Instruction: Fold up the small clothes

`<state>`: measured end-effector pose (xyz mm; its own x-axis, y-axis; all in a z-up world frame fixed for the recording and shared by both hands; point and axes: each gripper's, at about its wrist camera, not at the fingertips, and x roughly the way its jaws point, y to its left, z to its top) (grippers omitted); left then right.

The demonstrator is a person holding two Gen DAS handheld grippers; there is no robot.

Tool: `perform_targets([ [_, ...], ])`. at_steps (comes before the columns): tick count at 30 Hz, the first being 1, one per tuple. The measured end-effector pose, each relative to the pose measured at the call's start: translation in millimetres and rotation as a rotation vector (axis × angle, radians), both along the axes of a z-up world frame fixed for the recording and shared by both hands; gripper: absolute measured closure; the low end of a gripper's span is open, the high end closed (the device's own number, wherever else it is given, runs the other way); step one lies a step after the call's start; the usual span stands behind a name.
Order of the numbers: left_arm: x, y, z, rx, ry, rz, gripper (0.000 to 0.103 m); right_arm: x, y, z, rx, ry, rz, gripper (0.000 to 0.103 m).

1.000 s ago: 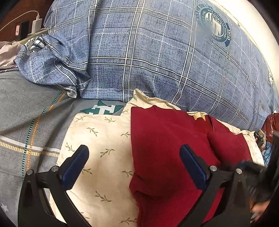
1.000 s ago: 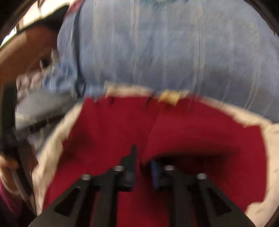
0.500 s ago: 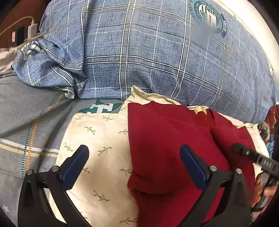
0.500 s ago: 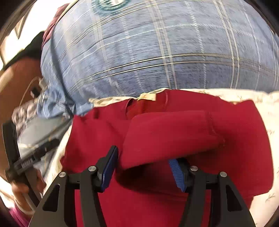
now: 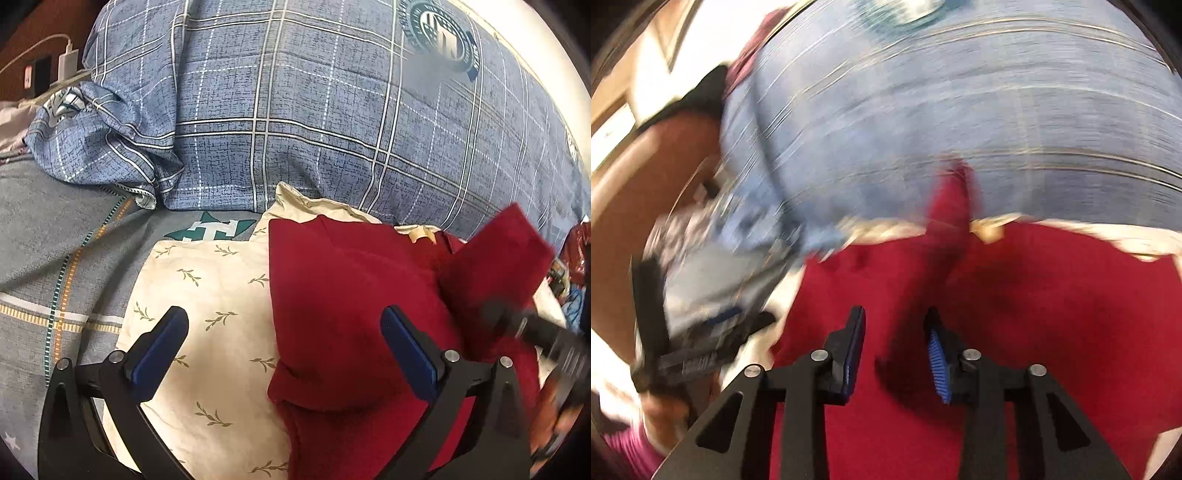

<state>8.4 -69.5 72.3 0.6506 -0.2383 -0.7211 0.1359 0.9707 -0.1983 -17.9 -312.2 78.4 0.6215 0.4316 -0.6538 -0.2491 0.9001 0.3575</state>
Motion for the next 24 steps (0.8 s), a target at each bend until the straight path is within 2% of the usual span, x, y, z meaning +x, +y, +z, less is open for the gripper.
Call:
perform_targets([
  [1,0.4,1.5,0.7,-0.012,0.002,0.001,0.000,-3.0,11.3,-5.4,-0.022,0.021,0.034,0.065],
  [3,0.5,5.0,2.7,-0.041,0.002,0.003,0.000,-7.7,23.1,-14.7,-0.048,0.051,0.069,0.054],
  [7,1.5,8.3,4.3,-0.097,0.007,-0.002,0.000,-20.1,20.3,-18.7,-0.054,0.062,0.071,0.050],
  [11,2.1,5.6,0.2,-0.133,0.028,-0.017,0.000,-33.1,-2.0,-10.1,-0.019,0.053,0.028,0.045],
  [18,3.1,-28.3,-8.9,-0.109,0.059,-0.097,0.001,-61.4,-52.9,0.5,0.021,0.032,-0.065,0.043],
  [21,3.4,-45.7,-13.3,-0.062,0.062,-0.131,0.009,-72.0,-72.5,1.8,0.037,0.032,-0.102,0.036],
  [24,3.2,-57.4,-17.6,-0.007,0.044,-0.149,0.014,-78.7,-92.2,1.2,0.081,0.044,-0.140,0.035],
])
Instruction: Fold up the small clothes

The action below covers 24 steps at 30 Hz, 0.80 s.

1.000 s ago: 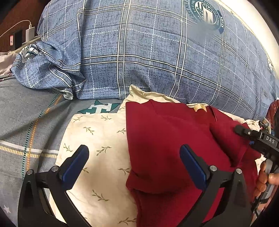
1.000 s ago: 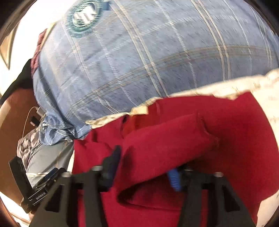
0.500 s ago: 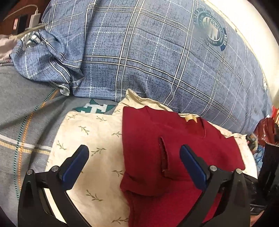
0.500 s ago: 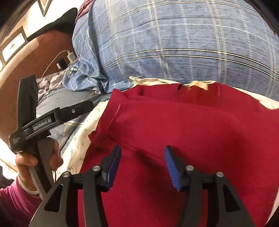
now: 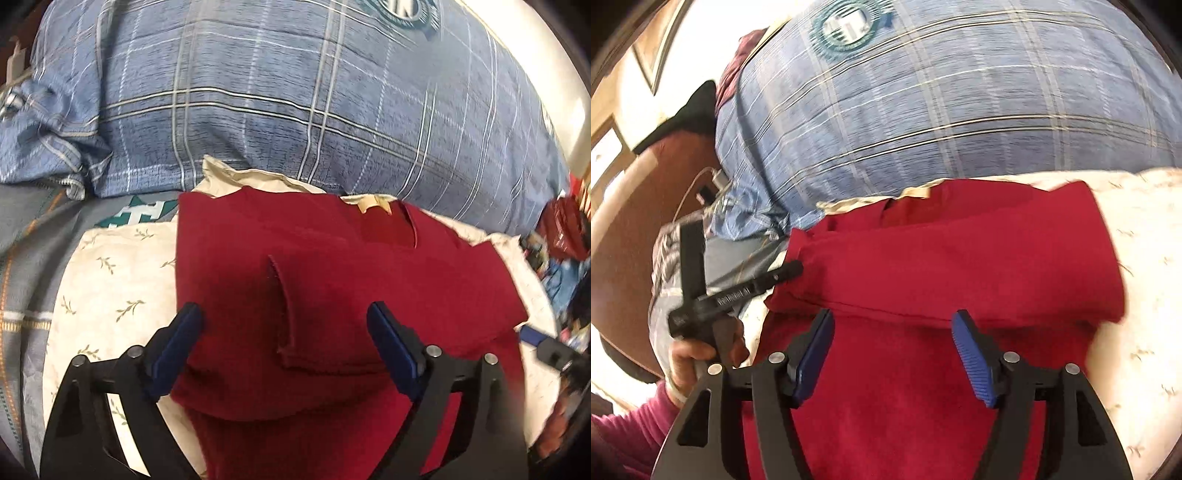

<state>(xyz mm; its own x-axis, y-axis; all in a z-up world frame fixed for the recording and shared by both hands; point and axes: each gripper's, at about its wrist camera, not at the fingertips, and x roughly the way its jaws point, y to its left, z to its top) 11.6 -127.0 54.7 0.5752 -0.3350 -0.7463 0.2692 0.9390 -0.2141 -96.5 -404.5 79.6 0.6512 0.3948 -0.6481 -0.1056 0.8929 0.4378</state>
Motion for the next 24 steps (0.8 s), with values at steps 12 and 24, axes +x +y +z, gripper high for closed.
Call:
perform_targets([
  [12,8.8,-33.4,-6.6,0.120,0.024,-0.053,0.060,-20.0,-54.9,7.8,0.087,-0.013,-0.138,0.033],
  [24,12.3,-17.6,89.1,-0.055,-0.100,-0.089,0.100,-20.3,-105.0,-0.2,0.021,0.083,-0.327,0.030],
])
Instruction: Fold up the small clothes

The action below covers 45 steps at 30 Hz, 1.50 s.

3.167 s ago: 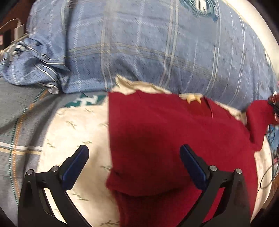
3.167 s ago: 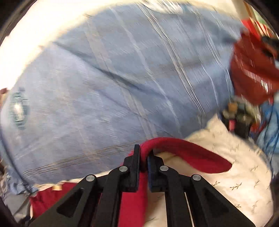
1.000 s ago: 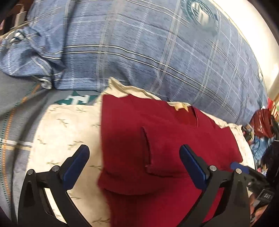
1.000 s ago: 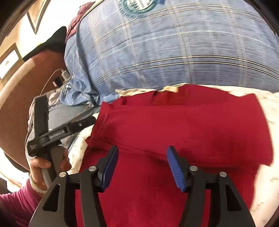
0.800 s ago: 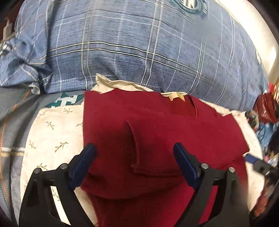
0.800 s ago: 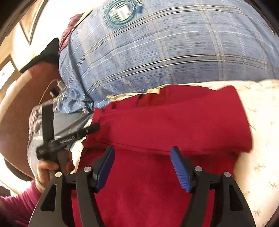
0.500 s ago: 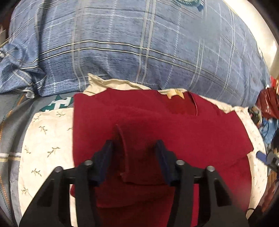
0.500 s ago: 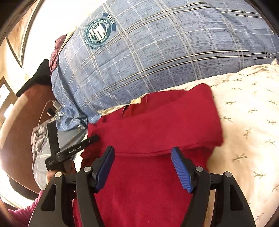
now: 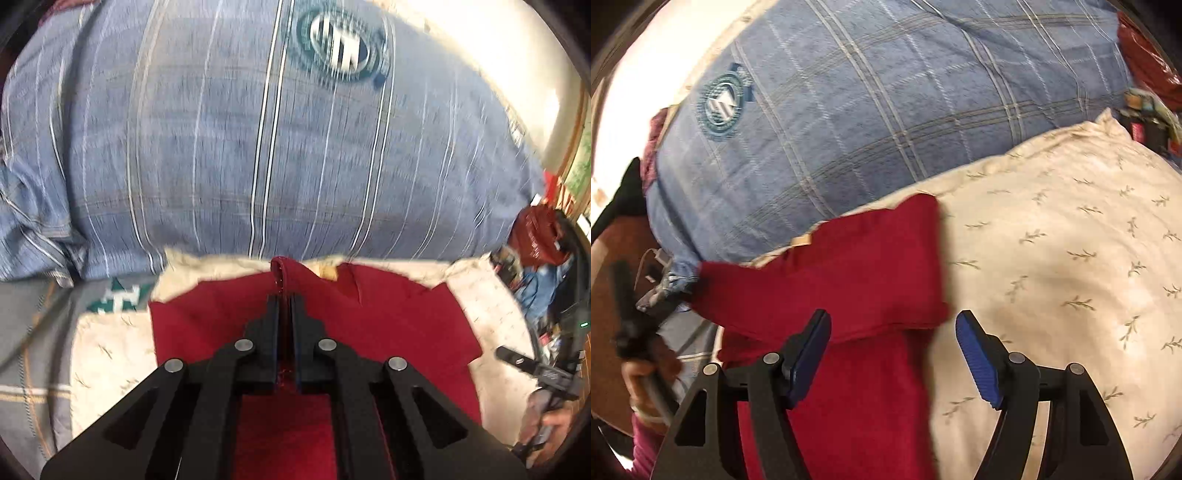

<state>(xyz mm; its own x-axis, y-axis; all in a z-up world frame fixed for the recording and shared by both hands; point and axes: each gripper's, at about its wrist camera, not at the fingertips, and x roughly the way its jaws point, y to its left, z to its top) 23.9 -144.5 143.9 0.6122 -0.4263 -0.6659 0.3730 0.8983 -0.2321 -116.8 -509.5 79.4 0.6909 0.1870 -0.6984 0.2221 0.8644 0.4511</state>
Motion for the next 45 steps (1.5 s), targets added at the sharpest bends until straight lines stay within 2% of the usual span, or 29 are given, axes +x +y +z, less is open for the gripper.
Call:
perform_targets([
  [2,-4.5,5.5,-2.5,0.007,-0.002,0.004,0.100,4.6,-4.5,-4.4,0.016,0.014,-0.005,0.030],
  [4,-9.3,10.0,-18.9,0.052,0.012,0.013,0.100,13.3,-5.7,-7.2,0.017,0.026,0.000,0.030],
  [6,-7.1,16.0,-41.9,0.102,0.048,0.043,0.099,28.5,-5.1,-8.7,0.005,0.041,0.010,0.023],
  [9,2.6,30.5,-73.3,0.088,0.132,0.100,0.099,58.0,-5.2,-20.1,0.019,0.107,0.026,0.023],
  [11,5.8,30.7,-84.1,0.096,0.152,0.105,0.099,69.9,-3.5,-26.0,-0.004,0.126,0.038,0.025],
  [12,4.7,28.7,-86.4,0.107,0.149,0.106,0.099,75.4,-0.1,-28.6,-0.034,0.136,0.056,0.039],
  [13,3.5,26.3,-88.6,0.123,0.141,0.104,0.099,82.6,6.9,-32.3,-0.098,0.154,0.089,0.058],
  [14,1.7,23.6,-90.4,0.131,0.136,0.096,0.099,87.4,12.5,-35.1,-0.148,0.173,0.112,0.089],
  [15,-0.8,23.2,-93.2,0.136,0.133,0.091,0.099,91.0,16.5,-36.6,-0.170,0.184,0.130,0.090],
  [17,-5.6,20.6,-97.1,0.148,0.124,0.082,0.098,87.3,18.0,-26.5,-0.201,0.151,0.138,0.095],
  [19,-4.9,18.6,-104.1,0.153,0.135,0.078,0.092,79.2,17.2,-13.3,-0.266,0.097,0.122,0.095],
  [23,-4.4,17.7,-105.7,0.145,0.130,0.093,0.086,80.3,8.7,-40.2,-0.300,0.185,0.086,0.096],
  [24,-4.5,17.4,-103.8,0.153,0.129,0.093,0.083,78.3,7.3,-40.0,-0.293,0.169,0.081,0.094],
  [26,-7.2,19.2,-100.1,0.167,0.132,0.095,0.058,71.4,-0.1,-29.4,-0.244,0.138,0.035,0.086],
  [28,-11.0,26.9,-94.5,0.146,0.128,0.118,0.051,64.5,-2.4,-15.6,-0.240,0.122,-0.002,0.077],
  [30,-14.9,30.9,-90.1,0.152,0.110,0.136,0.051,56.2,8.4,-1.9,-0.262,0.083,0.039,0.069],
  [32,-18.2,30.9,-88.6,0.171,0.091,0.147,0.049,51.6,28.6,5.2,-0.291,0.057,0.109,0.068],
  [35,-20.0,27.2,-93.0,0.200,0.094,0.149,0.046,55.5,53.4,-2.0,-0.322,0.071,0.188,0.070],
  [37,-20.9,25.2,-98.1,0.217,0.097,0.151,0.046,59.8,57.2,-16.1,-0.344,0.113,0.199,0.070],
  [39,-22.6,24.1,-101.9,0.237,0.092,0.155,0.042,62.7,53.5,-38.3,-0.358,0.197,0.195,0.072],
  [40,-23.7,24.7,-102.5,0.242,0.088,0.155,0.040,60.4,53.1,-39.5,-0.362,0.172,0.191,0.072],
  [45,-22.7,29.9,-96.3,0.234,0.069,0.172,0.040,55.1,65.9,-19.9,-0.419,0.159,0.197,0.068],
])
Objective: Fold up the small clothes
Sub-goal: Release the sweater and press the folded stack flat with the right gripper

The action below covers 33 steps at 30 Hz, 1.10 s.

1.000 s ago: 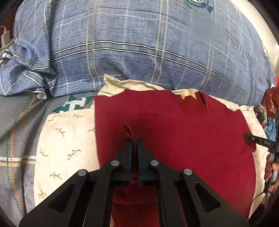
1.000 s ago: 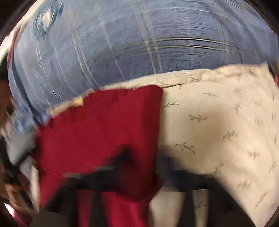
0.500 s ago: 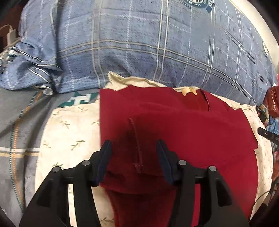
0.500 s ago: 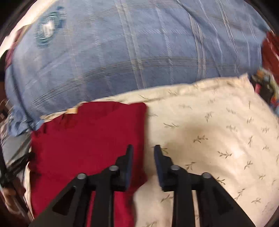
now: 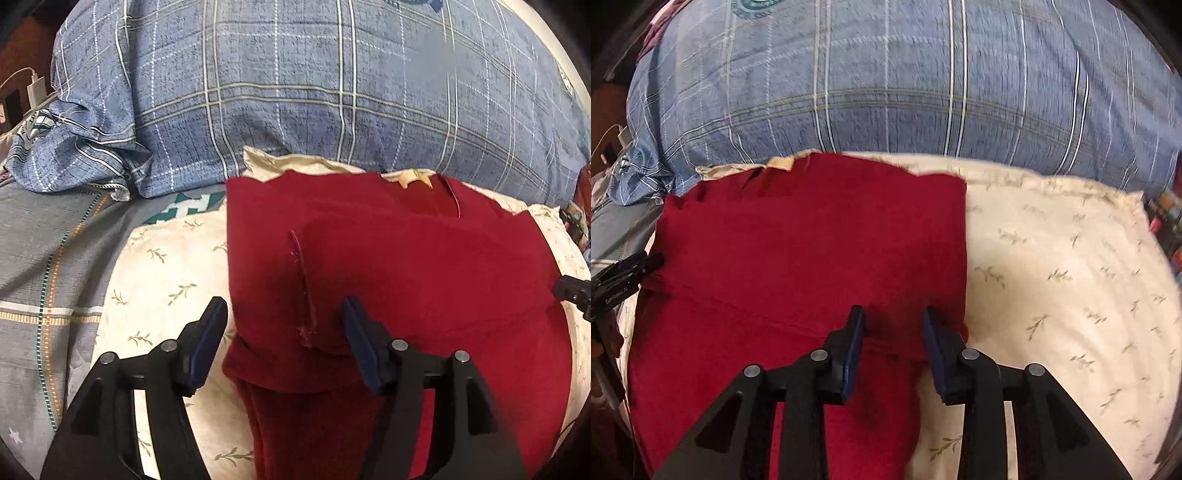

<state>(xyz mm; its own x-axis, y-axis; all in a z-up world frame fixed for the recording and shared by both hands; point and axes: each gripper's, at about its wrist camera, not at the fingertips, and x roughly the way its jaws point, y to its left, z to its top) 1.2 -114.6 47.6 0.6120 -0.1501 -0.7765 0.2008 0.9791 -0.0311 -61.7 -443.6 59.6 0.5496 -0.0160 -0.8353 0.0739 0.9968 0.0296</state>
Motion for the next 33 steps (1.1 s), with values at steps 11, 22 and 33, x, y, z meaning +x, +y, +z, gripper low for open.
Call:
perform_targets([
  [11,19.8,0.2,-5.7,0.021,0.004,0.027,0.038,56.1,1.5,1.2,0.038,-0.050,-0.047,0.054],
  [22,27.3,5.1,-11.1,0.001,0.006,0.043,0.029,89.7,-8.2,-26.6,-0.005,-0.022,-0.110,0.055],
  [33,23.1,5.7,-10.1,0.012,0.001,0.043,0.029,14.9,-3.7,-0.4,-0.014,-0.013,-0.076,0.046],
])
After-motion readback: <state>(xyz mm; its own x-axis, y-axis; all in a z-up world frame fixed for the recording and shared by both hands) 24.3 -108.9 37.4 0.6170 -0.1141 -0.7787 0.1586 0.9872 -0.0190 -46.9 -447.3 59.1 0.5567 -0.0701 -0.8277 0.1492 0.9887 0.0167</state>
